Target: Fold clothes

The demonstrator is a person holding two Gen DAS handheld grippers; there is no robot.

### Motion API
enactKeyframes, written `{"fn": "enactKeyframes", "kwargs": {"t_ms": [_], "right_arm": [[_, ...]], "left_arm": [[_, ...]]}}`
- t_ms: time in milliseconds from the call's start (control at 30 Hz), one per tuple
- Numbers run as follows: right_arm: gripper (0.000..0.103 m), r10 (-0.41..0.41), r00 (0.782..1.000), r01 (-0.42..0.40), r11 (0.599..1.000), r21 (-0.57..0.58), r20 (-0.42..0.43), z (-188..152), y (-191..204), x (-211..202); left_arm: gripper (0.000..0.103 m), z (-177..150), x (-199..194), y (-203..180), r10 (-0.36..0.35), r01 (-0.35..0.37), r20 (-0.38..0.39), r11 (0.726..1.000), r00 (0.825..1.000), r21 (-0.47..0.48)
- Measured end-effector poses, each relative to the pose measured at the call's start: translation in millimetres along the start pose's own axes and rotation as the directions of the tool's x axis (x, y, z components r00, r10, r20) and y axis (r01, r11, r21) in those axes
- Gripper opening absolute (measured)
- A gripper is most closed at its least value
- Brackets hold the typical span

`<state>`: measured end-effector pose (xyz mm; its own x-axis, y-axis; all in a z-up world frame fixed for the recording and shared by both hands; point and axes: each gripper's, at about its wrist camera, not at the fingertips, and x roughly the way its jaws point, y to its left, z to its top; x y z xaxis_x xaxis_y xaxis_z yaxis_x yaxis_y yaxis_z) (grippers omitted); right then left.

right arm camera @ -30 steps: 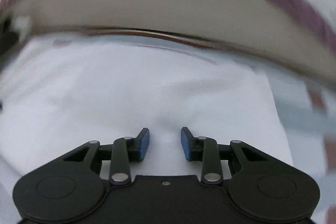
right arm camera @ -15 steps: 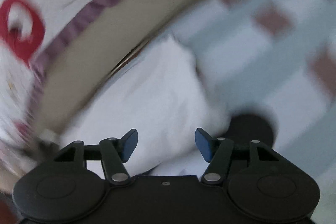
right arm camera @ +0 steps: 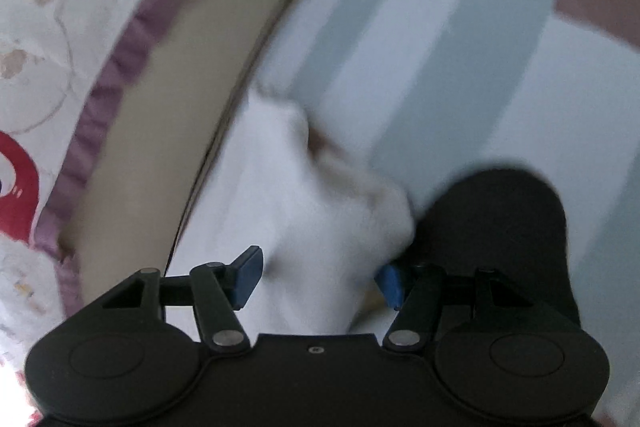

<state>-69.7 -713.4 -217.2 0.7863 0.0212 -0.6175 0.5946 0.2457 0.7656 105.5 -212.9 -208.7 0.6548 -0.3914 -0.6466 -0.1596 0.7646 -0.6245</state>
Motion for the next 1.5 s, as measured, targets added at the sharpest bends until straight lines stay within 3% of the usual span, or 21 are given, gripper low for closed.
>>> {"fn": "enactKeyframes", "kwargs": {"t_ms": [67, 100, 133, 167, 233, 300, 367, 400, 500, 600, 667, 733, 833, 900, 1000, 1133, 1200, 1333, 1400, 1467, 1500], "right_arm": [[0.063, 0.008, 1.0, -0.007, 1.0, -0.024, 0.026, 0.6, 1.5, 4.0], [0.055, 0.011, 0.999, -0.01, 0.999, -0.036, 0.04, 0.9, 2.2, 6.0], [0.035, 0.016, 0.998, -0.013, 0.999, -0.048, 0.053, 1.2, 3.0, 8.1], [0.032, 0.02, 0.998, -0.016, 0.998, -0.06, 0.066, 1.5, 3.7, 10.1], [0.031, 0.029, 0.995, -0.021, 0.996, -0.084, 0.092, 2.1, 5.2, 14.1], [0.03, 0.039, 0.992, -0.026, 0.994, -0.108, 0.117, 2.8, 6.7, 18.1], [0.026, 0.049, 0.989, -0.03, 0.991, -0.133, 0.142, 3.4, 8.1, 22.2], [0.024, 0.054, 0.986, -0.032, 0.989, -0.145, 0.155, 3.7, 8.9, 24.2], [0.018, 0.034, 0.985, 0.003, 0.978, -0.211, 0.171, 7.2, 28.0, 1.4], [0.016, 0.003, 0.979, 0.061, 0.95, -0.306, 0.203, 4.3, 45.5, -27.7], [0.015, -0.054, 0.971, 0.133, 0.93, -0.342, 0.232, -2.3, 45.4, -46.9], [0.015, -0.095, 0.975, 0.15, 0.948, -0.28, 0.201, 0.9, 33.0, -52.2], [0.015, -0.194, 0.973, 0.213, 0.964, -0.161, 0.124, 7.6, 5.9, -37.2], [0.016, -0.197, 0.974, 0.208, 0.973, -0.101, 0.11, 9.9, -3.4, -30.2], [0.017, -0.206, 0.972, 0.218, 0.97, -0.106, 0.111, 11.8, 0.4, -28.0], [0.02, -0.206, 0.972, 0.216, 0.972, -0.09, 0.116, 9.1, -3.9, -27.6], [0.023, -0.199, 0.973, 0.208, 0.976, -0.066, 0.112, 8.2, -8.9, -28.2], [0.026, -0.205, 0.972, 0.213, 0.975, -0.065, 0.113, 5.0, -11.2, -27.4], [0.027, -0.204, 0.972, 0.214, 0.974, -0.074, 0.116, 4.4, -10.5, -27.2], [0.026, -0.203, 0.972, 0.213, 0.974, -0.082, 0.118, 4.2, -10.2, -26.7], [0.026, -0.201, 0.972, 0.212, 0.973, -0.086, 0.119, 4.2, -10.1, -26.5]], "left_arm": [[0.071, -2.8, 2.7, -4.1, 0.013, -0.014, 0.038, 0.999, 0.999, 0.035], [0.071, -2.5, 1.4, -3.5, 0.012, -0.014, 0.05, 0.999, 0.999, 0.035], [0.073, -2.3, 0.2, -2.9, 0.012, -0.014, 0.062, 0.999, 0.998, 0.034], [0.073, -2.1, -1.1, -2.3, 0.011, -0.014, 0.074, 0.999, 0.997, 0.034], [0.088, 0.2, 1.1, 2.8, -0.02, 0.02, 0.109, 1.0, 0.994, -0.003], [0.087, 3.0, 4.4, 2.5, -0.026, 0.027, 0.123, 1.0, 0.992, -0.013], [0.04, 6.3, 7.1, 1.3, -0.026, 0.028, 0.133, 1.0, 0.991, -0.013], [0.016, 11.1, 4.8, -7.4, 0.016, -0.025, 0.117, 0.997, 0.993, 0.072], [0.016, 14.8, -21.7, -31.8, 0.023, -0.06, 0.154, 0.969, 0.988, 0.239], [0.016, 3.7, -54.3, -51.1, 0.039, -0.096, 0.152, 0.916, 0.988, 0.389], [0.016, -7.1, -67.0, -47.4, 0.074, -0.105, 0.09, 0.902, 0.993, 0.418], [0.023, -20.4, -67.3, -34.7, 0.141, -0.136, 0.021, 0.888, 0.99, 0.44], [0.041, -24.5, -49.7, -14.7, 0.279, -0.23, -0.066, 0.885, 0.958, 0.405], [0.048, -14.9, -57.1, -12.6, 0.285, -0.262, -0.01, 0.893, 0.958, 0.366], [0.048, -10.9, -79.1, -28.7, 0.363, -0.425, 0.222, 0.797, 0.905, 0.429], [0.05, 2.8, -83.4, -30.6, 0.146, -0.185, 0.126, 0.899, 0.981, 0.397], [0.05, 6.1, -73.5, -34.7, 0.024, -0.038, 0.04, 0.924, 0.999, 0.38], [0.048, 16.7, -17.7, -69.6, 0.029, 0.017, -0.083, 0.862, 0.996, 0.506], [0.047, 25.6, 13.8, -77.3, 0.107, -0.023, -0.117, 0.827, 0.987, 0.562], [0.045, 31.3, 41.9, -74.0, 0.21, -0.115, -0.083, 0.776, 0.974, 0.62], [0.047, 35.1, 49.7, -69.7, 0.233, -0.15, -0.053, 0.768, 0.971, 0.623]]}}
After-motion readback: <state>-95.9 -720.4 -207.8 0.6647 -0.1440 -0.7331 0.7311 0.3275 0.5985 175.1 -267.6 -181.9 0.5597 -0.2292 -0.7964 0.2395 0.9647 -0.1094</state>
